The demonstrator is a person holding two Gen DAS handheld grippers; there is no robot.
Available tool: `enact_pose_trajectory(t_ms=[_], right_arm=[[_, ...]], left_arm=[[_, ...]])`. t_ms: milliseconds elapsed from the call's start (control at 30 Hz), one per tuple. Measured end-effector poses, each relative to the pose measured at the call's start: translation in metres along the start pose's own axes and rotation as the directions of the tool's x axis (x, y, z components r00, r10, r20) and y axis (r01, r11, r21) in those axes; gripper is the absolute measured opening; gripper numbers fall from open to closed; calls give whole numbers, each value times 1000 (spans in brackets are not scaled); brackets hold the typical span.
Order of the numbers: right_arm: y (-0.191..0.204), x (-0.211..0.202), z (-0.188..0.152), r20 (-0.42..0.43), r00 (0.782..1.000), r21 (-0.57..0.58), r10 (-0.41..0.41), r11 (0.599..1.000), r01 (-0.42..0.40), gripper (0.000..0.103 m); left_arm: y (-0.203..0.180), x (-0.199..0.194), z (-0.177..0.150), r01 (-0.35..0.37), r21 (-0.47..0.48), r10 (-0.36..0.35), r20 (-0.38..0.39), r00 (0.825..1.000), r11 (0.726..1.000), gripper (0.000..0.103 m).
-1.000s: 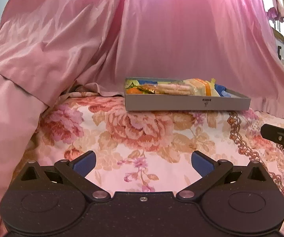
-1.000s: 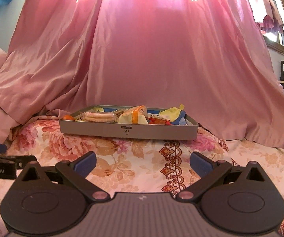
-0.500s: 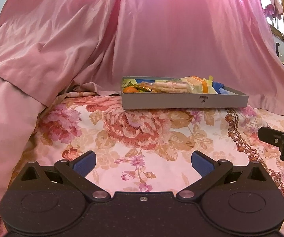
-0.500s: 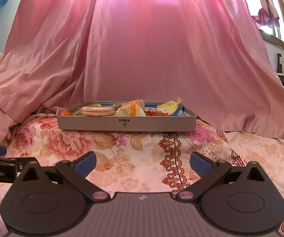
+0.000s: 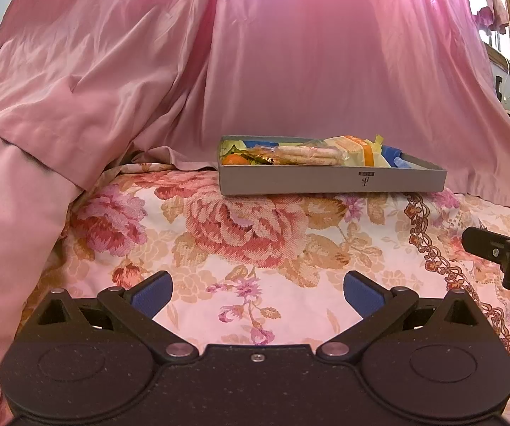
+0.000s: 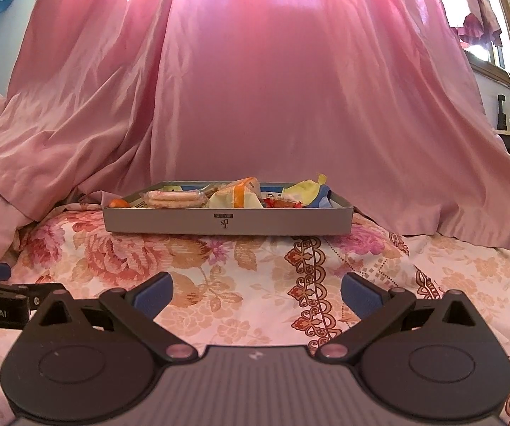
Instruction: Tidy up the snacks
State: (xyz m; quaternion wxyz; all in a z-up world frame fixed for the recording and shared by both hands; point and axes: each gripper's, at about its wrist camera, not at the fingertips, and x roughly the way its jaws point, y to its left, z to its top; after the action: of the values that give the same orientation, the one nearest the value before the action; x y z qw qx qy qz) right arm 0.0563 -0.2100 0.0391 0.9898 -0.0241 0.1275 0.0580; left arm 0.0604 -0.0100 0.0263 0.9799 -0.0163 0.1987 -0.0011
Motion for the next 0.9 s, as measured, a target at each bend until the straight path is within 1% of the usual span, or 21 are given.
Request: enact_pose_trajectory(t_ms=[267, 400, 500, 667, 900], right_arm=[[0, 0, 0, -2, 1000, -2, 0, 1000, 0, 103], [1, 0, 0, -4, 1000, -6, 2, 1000, -2, 103], [1, 1, -1, -6, 1000, -10, 4, 1000, -4, 103], [2, 1, -1, -6, 1000, -17, 5, 1000, -6, 103], [2, 1, -1, -8, 1000, -19, 8, 1000, -8, 103]], left_arm=[[0, 0, 0, -3, -4, 3, -5, 1000, 1000, 102], [1, 4, 0, 10, -18, -11, -54, 998, 1000, 102], [1, 6, -1, 8, -31, -10, -72, 997, 999, 102], [-1, 7, -2, 9, -12, -10, -76, 997, 1000, 102], [-1, 8, -2, 5, -10, -6, -87, 996, 1000, 102]])
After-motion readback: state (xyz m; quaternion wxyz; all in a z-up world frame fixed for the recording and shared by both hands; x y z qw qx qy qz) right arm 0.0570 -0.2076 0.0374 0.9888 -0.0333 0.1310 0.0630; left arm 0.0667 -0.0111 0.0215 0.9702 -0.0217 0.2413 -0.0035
